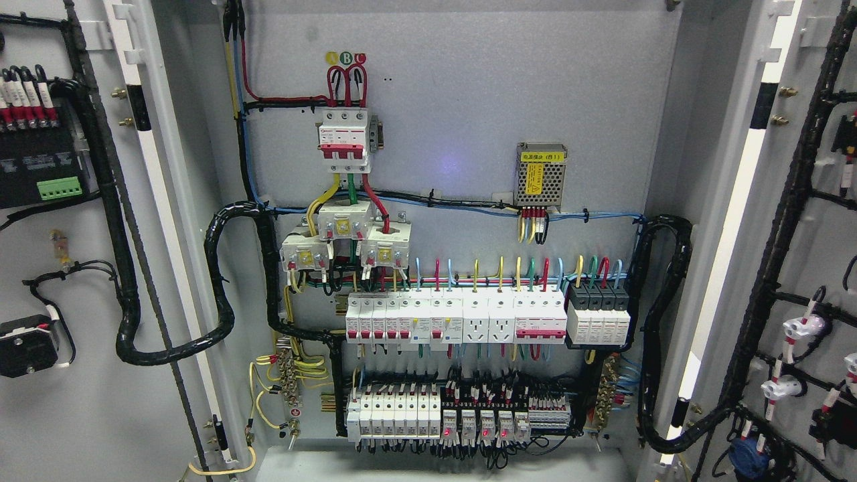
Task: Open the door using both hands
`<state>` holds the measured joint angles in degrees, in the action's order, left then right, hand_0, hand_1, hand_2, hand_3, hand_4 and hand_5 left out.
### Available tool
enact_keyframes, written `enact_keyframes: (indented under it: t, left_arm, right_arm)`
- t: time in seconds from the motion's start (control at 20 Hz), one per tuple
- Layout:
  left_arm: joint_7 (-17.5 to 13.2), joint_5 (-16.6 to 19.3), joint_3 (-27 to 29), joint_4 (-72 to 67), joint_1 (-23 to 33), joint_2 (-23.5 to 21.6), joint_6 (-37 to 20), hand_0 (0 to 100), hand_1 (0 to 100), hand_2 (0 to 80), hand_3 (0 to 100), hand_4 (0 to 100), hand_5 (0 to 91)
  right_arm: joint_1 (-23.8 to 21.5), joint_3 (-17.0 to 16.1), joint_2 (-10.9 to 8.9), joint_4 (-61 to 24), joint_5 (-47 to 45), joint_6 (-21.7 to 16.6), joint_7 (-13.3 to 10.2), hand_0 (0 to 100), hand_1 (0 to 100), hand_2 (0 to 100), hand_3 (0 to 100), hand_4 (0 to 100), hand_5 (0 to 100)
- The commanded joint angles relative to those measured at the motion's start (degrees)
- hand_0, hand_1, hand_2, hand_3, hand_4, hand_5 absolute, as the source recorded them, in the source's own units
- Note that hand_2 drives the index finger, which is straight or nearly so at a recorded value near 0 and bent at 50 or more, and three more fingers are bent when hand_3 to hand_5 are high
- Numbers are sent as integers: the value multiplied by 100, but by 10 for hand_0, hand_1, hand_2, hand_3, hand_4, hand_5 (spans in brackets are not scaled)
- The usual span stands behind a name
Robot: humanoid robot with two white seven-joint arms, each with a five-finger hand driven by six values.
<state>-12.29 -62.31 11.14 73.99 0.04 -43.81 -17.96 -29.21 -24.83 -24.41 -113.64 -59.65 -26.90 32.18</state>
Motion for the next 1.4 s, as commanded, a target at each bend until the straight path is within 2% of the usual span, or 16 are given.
enact_keyframes:
  t: [0.0, 0.65, 0.85, 1.35]
  left_arm:
    - [-54, -79, -77, 27, 102, -163, -23, 0, 0, 0, 0, 0, 0]
    - [-62, -70, -69, 888, 716, -216, -50, 0, 0, 0, 0, 0, 0]
    - [-133, -70, -33, 1126, 875, -207, -137, 0, 0, 0, 0, 0, 0]
    - [-142, -53, -33, 1662, 1182, -216, -304, 0, 0, 0, 0, 0, 0]
  right_arm:
    - [3, 304, -11, -159, 6, 0, -1, 0, 0, 0, 0, 0, 0]
    - [-6, 339, 24, -185, 6, 0, 8, 0, 0, 0, 0, 0, 0]
    - [-15, 365, -20, -176, 6, 0, 52, 0, 0, 0, 0, 0, 0]
    - [-32, 901, -46, -176, 49, 0, 61, 0, 0, 0, 0, 0, 0]
